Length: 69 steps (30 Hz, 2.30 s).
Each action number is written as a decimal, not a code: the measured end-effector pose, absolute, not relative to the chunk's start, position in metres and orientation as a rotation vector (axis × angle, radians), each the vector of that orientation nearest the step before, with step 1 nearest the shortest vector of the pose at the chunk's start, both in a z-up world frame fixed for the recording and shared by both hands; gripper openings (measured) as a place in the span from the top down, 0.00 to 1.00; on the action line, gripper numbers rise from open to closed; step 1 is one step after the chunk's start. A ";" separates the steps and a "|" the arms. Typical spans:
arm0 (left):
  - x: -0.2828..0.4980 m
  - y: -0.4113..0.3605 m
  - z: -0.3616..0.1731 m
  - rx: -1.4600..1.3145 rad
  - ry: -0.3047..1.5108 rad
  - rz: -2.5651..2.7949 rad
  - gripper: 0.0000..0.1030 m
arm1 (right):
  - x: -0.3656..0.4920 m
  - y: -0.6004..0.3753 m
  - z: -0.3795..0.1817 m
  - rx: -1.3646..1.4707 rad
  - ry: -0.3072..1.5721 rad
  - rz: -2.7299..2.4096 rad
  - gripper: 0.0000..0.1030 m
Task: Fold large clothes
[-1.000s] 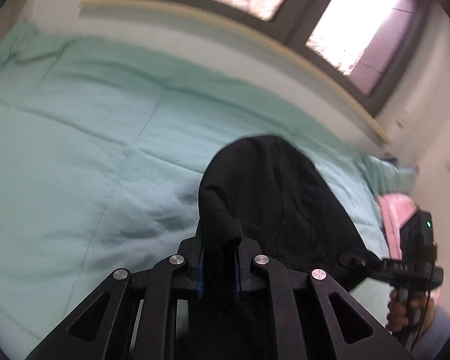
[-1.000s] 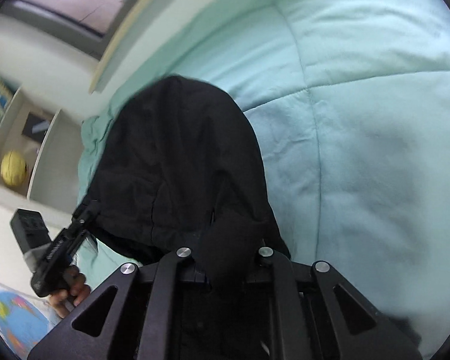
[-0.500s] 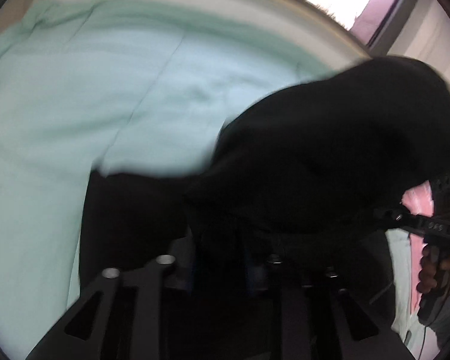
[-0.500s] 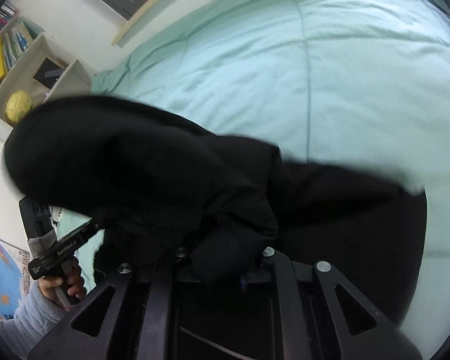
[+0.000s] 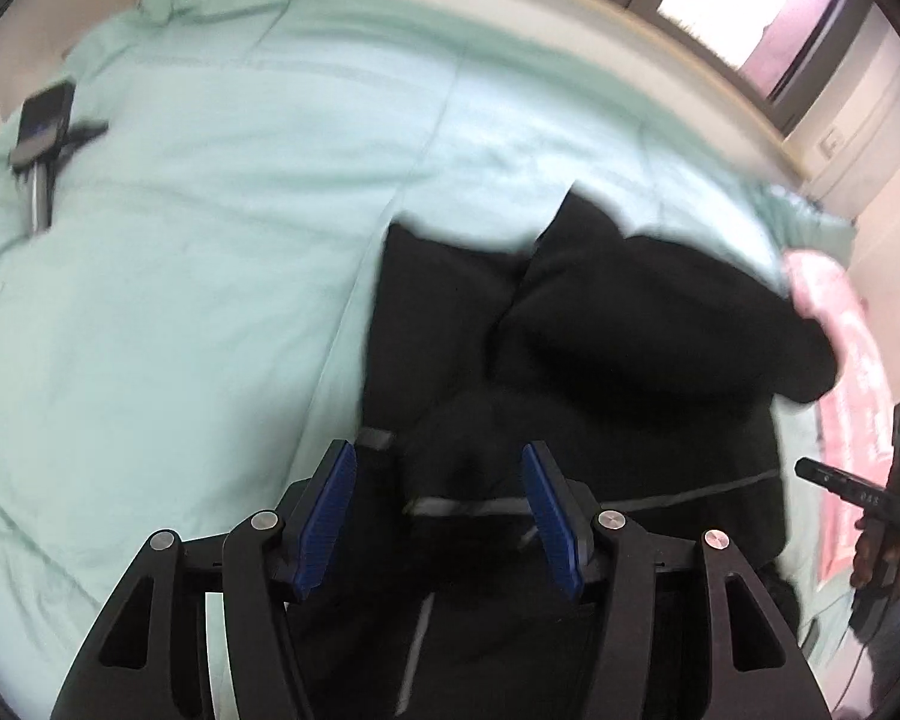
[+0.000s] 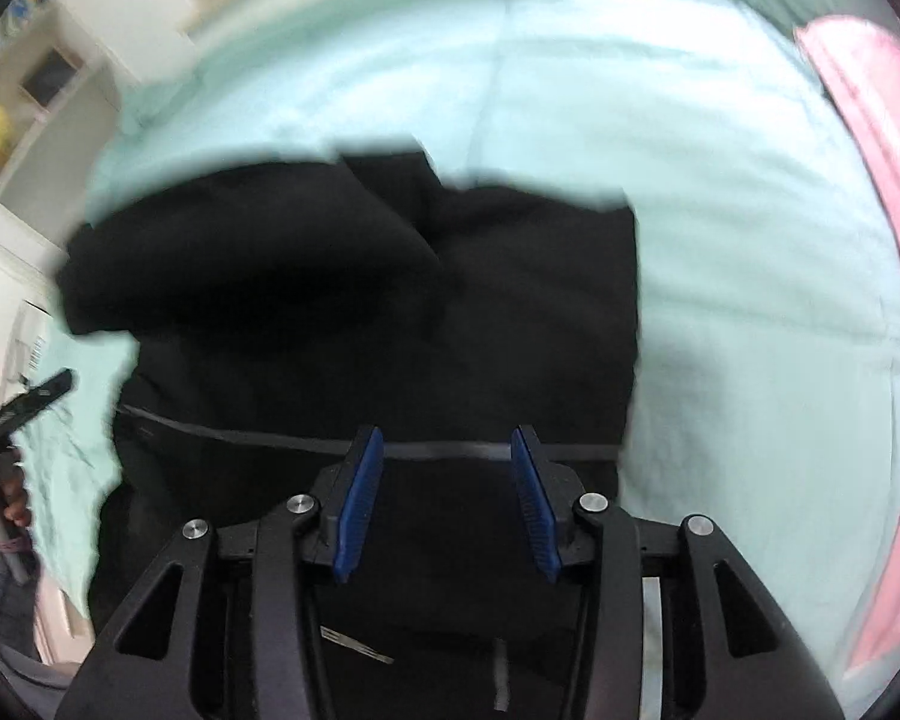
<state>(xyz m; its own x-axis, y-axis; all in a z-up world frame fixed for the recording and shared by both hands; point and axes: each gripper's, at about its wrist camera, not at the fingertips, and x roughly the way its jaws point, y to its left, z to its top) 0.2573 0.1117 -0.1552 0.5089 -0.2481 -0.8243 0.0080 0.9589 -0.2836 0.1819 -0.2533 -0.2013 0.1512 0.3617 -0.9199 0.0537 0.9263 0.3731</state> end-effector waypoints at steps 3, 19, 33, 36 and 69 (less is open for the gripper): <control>0.274 0.083 -0.131 -0.197 0.951 -0.245 0.43 | 0.205 -0.235 -0.158 0.323 1.273 0.304 0.46; 0.352 -0.004 -0.124 0.025 0.954 -0.361 0.40 | 0.258 -0.142 -0.155 0.161 1.214 0.562 0.41; 0.258 0.003 -0.242 -0.115 1.196 -0.401 0.39 | 0.171 -0.132 -0.260 0.208 1.511 0.541 0.42; 0.262 -0.001 -0.268 -0.115 1.233 -0.355 0.35 | 0.168 -0.124 -0.277 0.172 1.533 0.510 0.42; 0.290 -0.003 -0.262 -0.081 1.257 -0.239 0.38 | 0.207 -0.108 -0.300 0.231 1.623 0.349 0.42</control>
